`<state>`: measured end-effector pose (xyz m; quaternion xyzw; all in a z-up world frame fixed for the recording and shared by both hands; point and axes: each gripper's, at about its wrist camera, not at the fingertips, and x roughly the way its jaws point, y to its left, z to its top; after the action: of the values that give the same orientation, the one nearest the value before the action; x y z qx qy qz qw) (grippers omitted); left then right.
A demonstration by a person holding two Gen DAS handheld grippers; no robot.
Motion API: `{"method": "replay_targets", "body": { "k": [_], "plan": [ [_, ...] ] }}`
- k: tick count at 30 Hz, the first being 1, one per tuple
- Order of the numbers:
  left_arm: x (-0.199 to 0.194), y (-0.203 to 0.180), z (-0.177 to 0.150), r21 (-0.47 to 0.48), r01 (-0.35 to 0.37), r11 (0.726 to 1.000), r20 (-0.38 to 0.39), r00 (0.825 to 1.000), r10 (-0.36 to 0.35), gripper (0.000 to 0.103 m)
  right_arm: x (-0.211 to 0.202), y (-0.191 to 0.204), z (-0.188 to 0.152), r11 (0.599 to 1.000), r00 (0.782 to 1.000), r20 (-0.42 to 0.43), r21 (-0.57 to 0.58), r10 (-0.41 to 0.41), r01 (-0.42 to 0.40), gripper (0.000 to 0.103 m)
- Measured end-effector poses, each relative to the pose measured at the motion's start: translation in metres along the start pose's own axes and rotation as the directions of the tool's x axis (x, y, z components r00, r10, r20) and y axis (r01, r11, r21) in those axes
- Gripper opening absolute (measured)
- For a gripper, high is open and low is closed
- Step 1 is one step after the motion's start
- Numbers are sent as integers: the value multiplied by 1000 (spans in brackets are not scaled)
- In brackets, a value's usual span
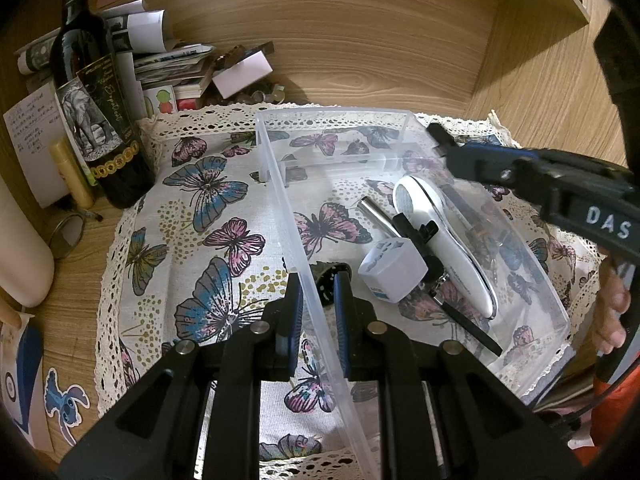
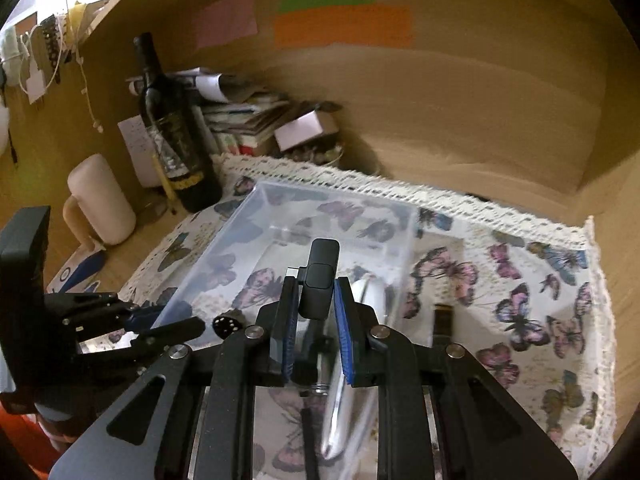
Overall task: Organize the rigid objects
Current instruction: 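Lift the black item into the clear box and open the right gripper, then grasp the silver keys on their ring with the right gripper and lift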
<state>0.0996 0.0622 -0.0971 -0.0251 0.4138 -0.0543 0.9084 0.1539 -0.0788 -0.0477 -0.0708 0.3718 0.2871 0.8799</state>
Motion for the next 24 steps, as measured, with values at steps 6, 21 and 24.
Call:
{"method": "replay_targets", "body": {
  "k": [6, 21, 24],
  "plan": [
    [0, 0, 0, 0, 0, 1000, 0, 1000, 0, 15, 11, 6, -3, 1000, 999, -46, -21, 11, -12, 26],
    [0, -1, 0, 0, 1, 1000, 0, 1000, -1, 15, -41, -52, -1, 983, 986, 59, 103, -158, 151, 42],
    [0, -1, 0, 0, 1, 1000, 0, 1000, -1, 15, -42, -69, -7, 972, 978, 39, 130, -203, 196, 42]
  ]
}}
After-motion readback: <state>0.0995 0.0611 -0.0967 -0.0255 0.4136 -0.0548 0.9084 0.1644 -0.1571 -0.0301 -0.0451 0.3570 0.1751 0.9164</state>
